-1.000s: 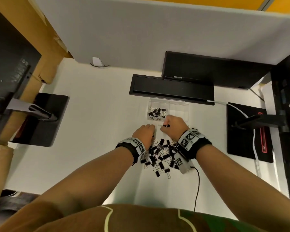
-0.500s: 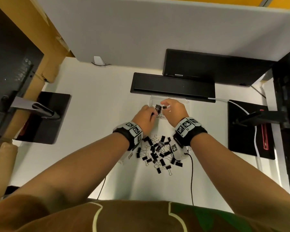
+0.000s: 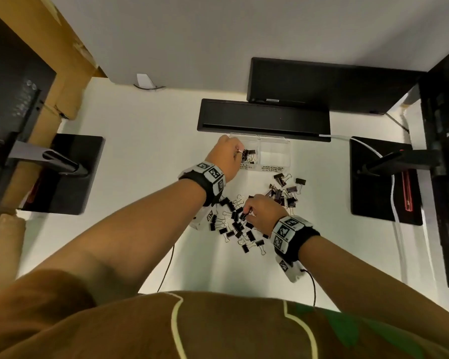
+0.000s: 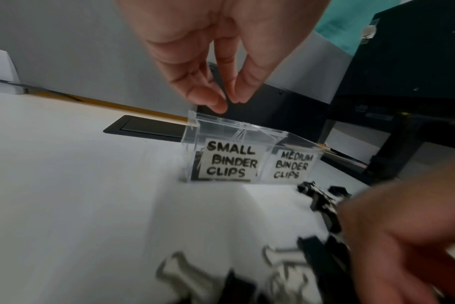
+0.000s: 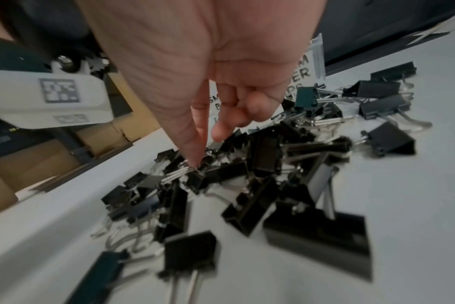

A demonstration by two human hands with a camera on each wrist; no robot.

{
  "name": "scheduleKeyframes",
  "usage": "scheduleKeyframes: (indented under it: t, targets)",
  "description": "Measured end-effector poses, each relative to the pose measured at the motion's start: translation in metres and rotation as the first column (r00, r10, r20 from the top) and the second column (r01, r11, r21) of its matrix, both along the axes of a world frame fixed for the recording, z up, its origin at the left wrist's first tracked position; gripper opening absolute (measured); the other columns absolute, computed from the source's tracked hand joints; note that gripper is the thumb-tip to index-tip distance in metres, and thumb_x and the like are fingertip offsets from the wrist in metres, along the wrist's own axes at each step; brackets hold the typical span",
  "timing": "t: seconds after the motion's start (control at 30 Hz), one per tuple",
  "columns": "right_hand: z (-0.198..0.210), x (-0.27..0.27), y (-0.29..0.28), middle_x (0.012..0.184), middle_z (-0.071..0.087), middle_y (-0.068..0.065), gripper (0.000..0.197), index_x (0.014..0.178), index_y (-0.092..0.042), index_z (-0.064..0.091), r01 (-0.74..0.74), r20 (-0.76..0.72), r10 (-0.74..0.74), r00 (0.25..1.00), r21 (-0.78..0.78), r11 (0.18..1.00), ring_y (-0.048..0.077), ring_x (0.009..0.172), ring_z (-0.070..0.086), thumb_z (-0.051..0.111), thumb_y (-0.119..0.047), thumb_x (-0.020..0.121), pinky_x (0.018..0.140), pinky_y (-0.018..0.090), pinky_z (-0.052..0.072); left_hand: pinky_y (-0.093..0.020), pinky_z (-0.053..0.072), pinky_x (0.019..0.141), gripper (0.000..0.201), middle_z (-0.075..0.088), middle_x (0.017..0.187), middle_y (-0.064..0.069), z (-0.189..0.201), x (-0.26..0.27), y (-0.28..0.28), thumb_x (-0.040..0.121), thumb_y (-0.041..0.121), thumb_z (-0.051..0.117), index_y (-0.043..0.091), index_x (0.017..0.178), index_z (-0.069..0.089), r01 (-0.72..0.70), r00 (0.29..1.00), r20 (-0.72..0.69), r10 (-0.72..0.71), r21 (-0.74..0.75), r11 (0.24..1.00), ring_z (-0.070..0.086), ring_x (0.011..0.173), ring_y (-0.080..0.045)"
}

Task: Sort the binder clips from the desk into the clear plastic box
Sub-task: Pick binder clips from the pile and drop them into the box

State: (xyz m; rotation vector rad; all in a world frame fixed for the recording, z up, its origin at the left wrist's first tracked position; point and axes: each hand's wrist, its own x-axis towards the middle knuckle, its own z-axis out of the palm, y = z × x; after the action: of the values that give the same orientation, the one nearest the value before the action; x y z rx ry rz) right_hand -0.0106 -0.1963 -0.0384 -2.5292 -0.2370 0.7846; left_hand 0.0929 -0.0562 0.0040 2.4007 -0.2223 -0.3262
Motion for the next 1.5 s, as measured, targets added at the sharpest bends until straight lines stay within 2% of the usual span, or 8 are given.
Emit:
scheduleKeyframes:
  t: [0.23, 0.43, 0.63, 0.87, 1.1, 1.23, 1.4, 1.5]
  targets:
    - [0.003, 0.021, -0.003, 0.094, 0.044, -0.003, 0.017, 0.105, -0.017, 0.061, 0.12, 0.104, -0.121, 0.987, 0.018, 0.993, 0.014, 0.084, 0.046, 0.052, -0.016, 0.09, 0.076, 0.028, 0.043, -0.026, 0.049, 0.075, 0.012, 0.054, 0.093, 0.002, -0.016, -0.057, 0.02, 0.088, 0.009, 0.054, 0.014, 0.095, 0.063, 0.269, 0.95, -0.205, -0.238, 0.144, 0.952, 0.057, 0.082, -0.016]
    - [-0.002, 0.016, 0.01, 0.092, 0.045, -0.003, 0.019, 0.104, -0.014, 0.062, 0.064, 0.096, -0.068, 0.993, 0.038, 0.997, 0.015, 0.085, 0.048, 0.054, -0.012, 0.088, 0.081, 0.034, 0.044, -0.033, 0.048, 0.083, 0.022, 0.054, 0.109, -0.006, -0.044, -0.088, 0.028, 0.084, 0.022, 0.063, 0.013, 0.104, 0.058, 0.35, 0.912, -0.303, -0.278, 0.216, 0.912, 0.056, 0.095, -0.022]
    - [-0.007, 0.016, 0.03, 0.12, 0.052, 0.008, 0.031, 0.12, -0.013, 0.054, -0.016, 0.054, 0.019, 0.998, -0.051, 0.999, 0.023, 0.116, 0.048, 0.054, -0.02, 0.09, 0.095, 0.036, 0.044, -0.039, 0.051, 0.085, 0.027, 0.049, 0.118, -0.009, -0.049, -0.089, 0.038, 0.084, 0.019, 0.063, 0.01, 0.109, 0.056, 0.259, 0.949, -0.247, -0.196, 0.257, 0.931, 0.056, 0.101, -0.027]
    - [-0.011, 0.018, 0.034, 0.111, 0.049, 0.01, 0.021, 0.104, -0.006, 0.054, 0.042, 0.093, -0.039, 0.995, -0.036, 0.998, 0.025, 0.1, 0.052, 0.058, -0.013, 0.085, 0.086, 0.036, 0.048, -0.03, 0.042, 0.07, 0.015, 0.054, 0.085, -0.001, -0.04, -0.082, 0.046, 0.084, 0.02, 0.065, 0.017, 0.078, 0.051, 0.055, 0.985, -0.168, -0.035, 0.117, 0.992, 0.052, 0.079, -0.02]
    - [-0.003, 0.021, 0.028, 0.099, 0.051, 0.003, 0.021, 0.109, -0.008, 0.057, 0.131, 0.036, -0.133, 0.99, 0.071, 0.989, 0.018, 0.092, 0.052, 0.051, -0.007, 0.089, 0.08, 0.026, 0.042, -0.017, 0.045, 0.064, 0.005, 0.059, 0.083, 0.0, -0.034, -0.072, 0.058, 0.088, 0.012, 0.058, 0.012, 0.093, 0.058, -0.206, 0.952, -0.247, 0.181, -0.078, 0.976, 0.055, 0.076, -0.016]
    - [0.004, 0.025, 0.018, 0.09, 0.055, -0.004, 0.019, 0.105, -0.014, 0.065, 0.402, 0.003, -0.413, 0.911, 0.226, 0.887, 0.011, 0.081, 0.052, 0.053, -0.014, 0.089, 0.079, 0.028, 0.047, -0.015, 0.038, 0.058, 0.021, 0.059, 0.092, -0.001, -0.029, -0.07, 0.061, 0.091, 0.009, 0.047, 0.012, 0.104, 0.064, -0.26, 0.924, -0.308, 0.226, -0.074, 0.963, 0.053, 0.075, -0.014]
    - [0.014, 0.03, 0.015, 0.069, 0.062, 0.009, 0.017, 0.071, -0.012, 0.059, 0.738, -0.427, -0.602, 0.674, 0.379, 0.558, 0.022, 0.058, 0.053, 0.053, -0.017, 0.087, 0.054, 0.03, 0.042, -0.024, 0.039, 0.075, 0.034, 0.064, 0.099, -0.009, -0.03, -0.075, 0.062, 0.094, 0.01, 0.033, 0.012, 0.082, 0.064, -0.233, 0.904, -0.372, 0.21, -0.017, 0.972, 0.058, 0.093, -0.026]
    - [0.017, 0.027, 0.021, 0.065, 0.055, 0.004, 0.021, 0.068, -0.012, 0.055, 0.695, -0.397, -0.57, 0.719, 0.407, 0.593, 0.018, 0.058, 0.051, 0.06, -0.022, 0.086, 0.052, 0.027, 0.04, -0.026, 0.039, 0.067, 0.029, 0.06, 0.087, -0.002, -0.036, -0.083, 0.059, 0.095, 0.014, 0.033, 0.016, 0.076, 0.055, -0.141, 0.925, -0.351, 0.147, 0.045, 0.989, 0.054, 0.08, -0.02]
